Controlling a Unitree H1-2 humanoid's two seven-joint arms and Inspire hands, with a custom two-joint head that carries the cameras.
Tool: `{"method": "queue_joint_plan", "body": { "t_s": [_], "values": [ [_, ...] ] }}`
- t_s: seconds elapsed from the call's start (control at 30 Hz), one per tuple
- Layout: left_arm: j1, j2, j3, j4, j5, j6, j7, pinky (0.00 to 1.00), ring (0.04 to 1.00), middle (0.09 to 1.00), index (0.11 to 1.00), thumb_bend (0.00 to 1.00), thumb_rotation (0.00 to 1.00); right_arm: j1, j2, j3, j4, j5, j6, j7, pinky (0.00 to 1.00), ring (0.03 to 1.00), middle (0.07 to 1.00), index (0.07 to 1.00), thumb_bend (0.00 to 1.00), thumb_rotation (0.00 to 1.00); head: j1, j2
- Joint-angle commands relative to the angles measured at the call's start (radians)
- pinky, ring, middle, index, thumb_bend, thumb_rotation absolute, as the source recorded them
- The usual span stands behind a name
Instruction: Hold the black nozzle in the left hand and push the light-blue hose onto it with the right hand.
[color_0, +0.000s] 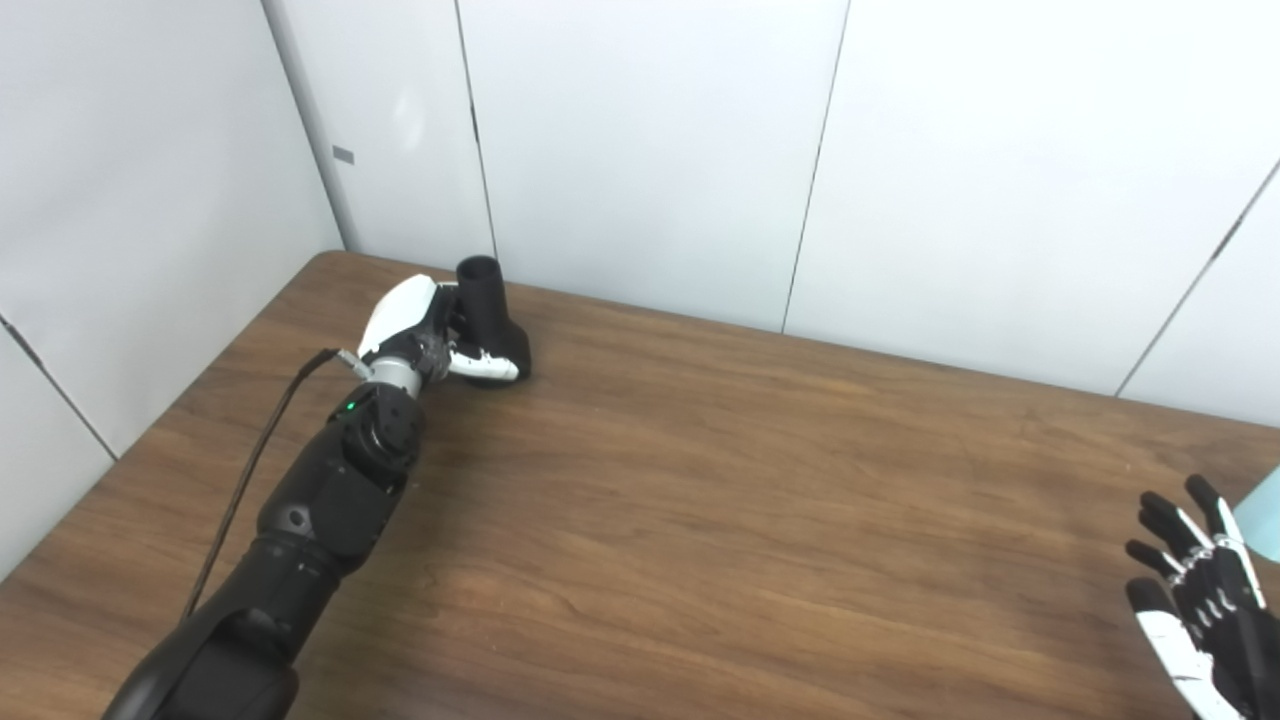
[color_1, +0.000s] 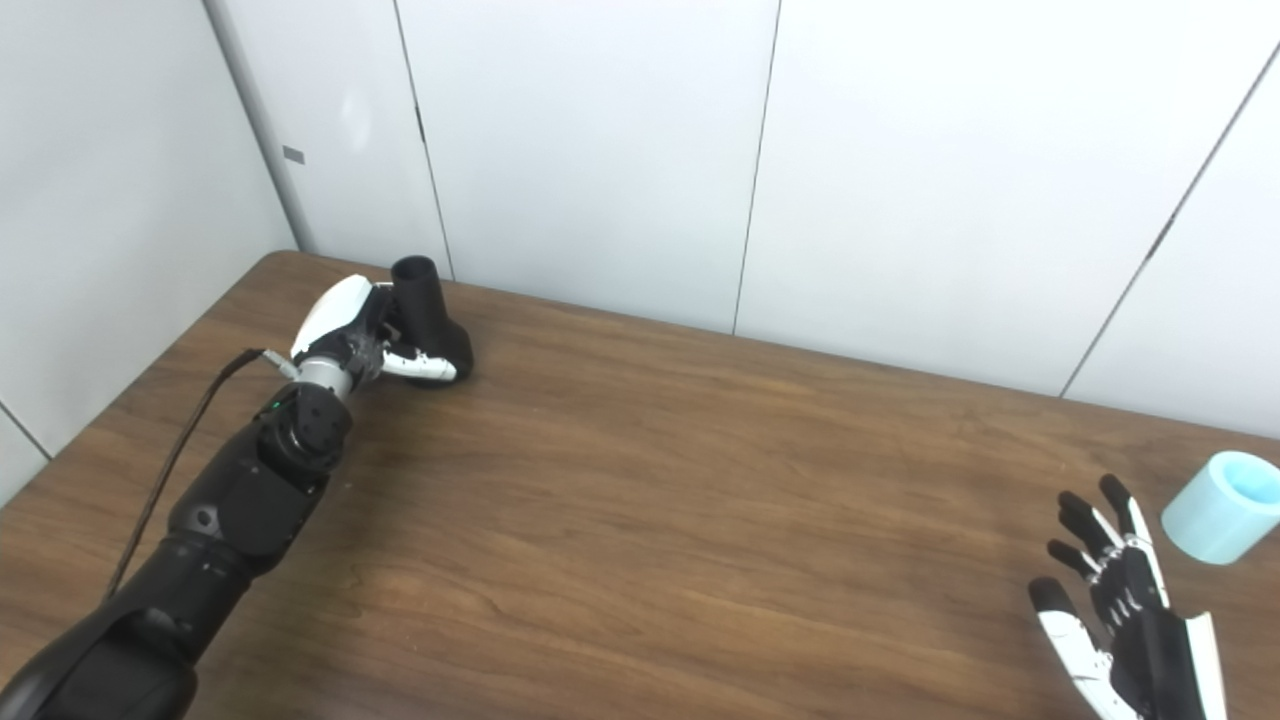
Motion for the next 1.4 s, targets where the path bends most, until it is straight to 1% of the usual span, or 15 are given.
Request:
{"method": "queue_joint_plan", "body": {
  "t_s": [0.0, 0.07, 0.13, 0.2, 0.23, 0.3, 0.37, 0.53, 0.73, 0.9, 1.0, 1.1, 1.17, 1.27, 1.37],
  "values": [
    [-0.02, 0.016, -0.003, -0.001, 0.031, -0.041, 0.048, 0.75, 0.689, 0.61, 0.492, 0.53, 0.05, 0.09, 0.064, 0.023, 0.083, 0.018, -0.015, -0.021, 0.8, 0.879, 0.865, 0.935, 0.47, 0.63, 0.001, 0.001],
    [-0.014, 0.019, -0.01, -0.008, 0.044, -0.038, 0.05, 0.75, 0.691, 0.568, 0.457, 0.51, 0.01, 0.092, 0.064, 0.023, 0.083, 0.02, -0.023, -0.023, 0.8, 0.872, 0.856, 0.931, 0.47, 0.65, 0.001, 0.003],
    [-0.008, 0.021, -0.017, -0.017, 0.056, -0.03, 0.045, 0.73, 0.685, 0.561, 0.452, 0.51, 0.0, 0.095, 0.065, 0.022, 0.081, 0.016, -0.029, -0.03, 0.79, 0.863, 0.847, 0.928, 0.46, 0.66, 0.0, 0.006],
    [-0.005, 0.024, -0.023, -0.021, 0.065, -0.03, 0.043, 0.71, 0.672, 0.56, 0.452, 0.51, 0.0, 0.096, 0.067, 0.02, 0.079, 0.019, -0.035, -0.034, 0.78, 0.841, 0.827, 0.92, 0.48, 0.72, 0.002, 0.009],
    [-0.003, 0.025, -0.026, -0.022, 0.07, -0.033, 0.044, 0.69, 0.667, 0.559, 0.453, 0.51, 0.0, 0.096, 0.067, 0.019, 0.079, 0.018, -0.041, -0.035, 0.78, 0.833, 0.82, 0.916, 0.51, 0.77, 0.004, 0.009],
    [-0.001, 0.029, -0.032, -0.022, 0.086, -0.039, 0.046, 0.7, 0.68, 0.559, 0.452, 0.51, 0.0, 0.097, 0.068, 0.018, 0.078, 0.012, -0.044, -0.041, 0.77, 0.821, 0.812, 0.913, 0.54, 0.84, 0.006, 0.011],
    [0.004, 0.03, -0.031, -0.031, 0.092, -0.033, 0.042, 0.7, 0.679, 0.559, 0.453, 0.51, 0.0, 0.096, 0.068, 0.018, 0.079, 0.017, -0.047, -0.04, 0.79, 0.82, 0.807, 0.912, 0.56, 0.88, 0.008, 0.012],
    [0.016, 0.041, -0.036, -0.048, 0.105, -0.043, 0.038, 0.7, 0.684, 0.556, 0.454, 0.51, 0.0, 0.096, 0.069, 0.02, 0.074, 0.02, -0.041, -0.042, 0.79, 0.815, 0.802, 0.913, 0.52, 0.86, 0.008, 0.015],
    [0.033, 0.042, -0.041, -0.074, 0.124, -0.047, 0.041, 0.68, 0.683, 0.557, 0.452, 0.51, 0.0, 0.09, 0.065, 0.019, 0.084, 0.029, -0.043, -0.041, 0.79, 0.813, 0.803, 0.912, 0.54, 0.85, 0.007, 0.019],
    [0.077, 0.032, -0.042, -0.138, 0.132, -0.054, 0.042, 0.66, 0.655, 0.546, 0.456, 0.52, 0.0, 0.089, 0.061, 0.019, 0.083, 0.033, -0.042, -0.038, 0.78, 0.809, 0.799, 0.913, 0.56, 0.85, 0.0, 0.024],
    [0.108, 0.019, -0.043, -0.176, 0.14, -0.047, 0.05, 0.62, 0.602, 0.528, 0.459, 0.52, 0.0, 0.09, 0.06, 0.019, 0.074, 0.023, -0.035, -0.043, 0.77, 0.808, 0.799, 0.91, 0.56, 0.86, -0.009, 0.028],
    [0.145, -0.004, -0.042, -0.229, 0.155, -0.02, 0.057, 0.61, 0.57, 0.471, 0.503, 0.52, 0.0, 0.091, 0.061, 0.019, 0.062, 0.02, -0.025, -0.045, 0.77, 0.811, 0.798, 0.908, 0.53, 0.86, -0.014, 0.03],
    [0.168, -0.02, -0.044, -0.253, 0.169, -0.013, 0.069, 0.6, 0.56, 0.455, 0.514, 0.52, 0.0, 0.091, 0.063, 0.021, 0.053, 0.024, -0.02, -0.043, 0.76, 0.813, 0.799, 0.906, 0.52, 0.86, -0.02, 0.031],
    [0.19, -0.043, -0.05, -0.257, 0.188, -0.021, 0.096, 0.58, 0.542, 0.444, 0.506, 0.52, 0.0, 0.088, 0.066, 0.027, 0.036, 0.009, -0.013, -0.047, 0.74, 0.804, 0.795, 0.9, 0.52, 0.87, -0.033, 0.028],
    [0.202, -0.064, -0.049, -0.258, 0.188, -0.016, 0.096, 0.56, 0.544, 0.442, 0.5, 0.53, 0.0, 0.087, 0.067, 0.034, 0.015, -0.013, -0.004, -0.053, 0.73, 0.799, 0.792, 0.896, 0.52, 0.88, -0.044, 0.025]
  ]
}}
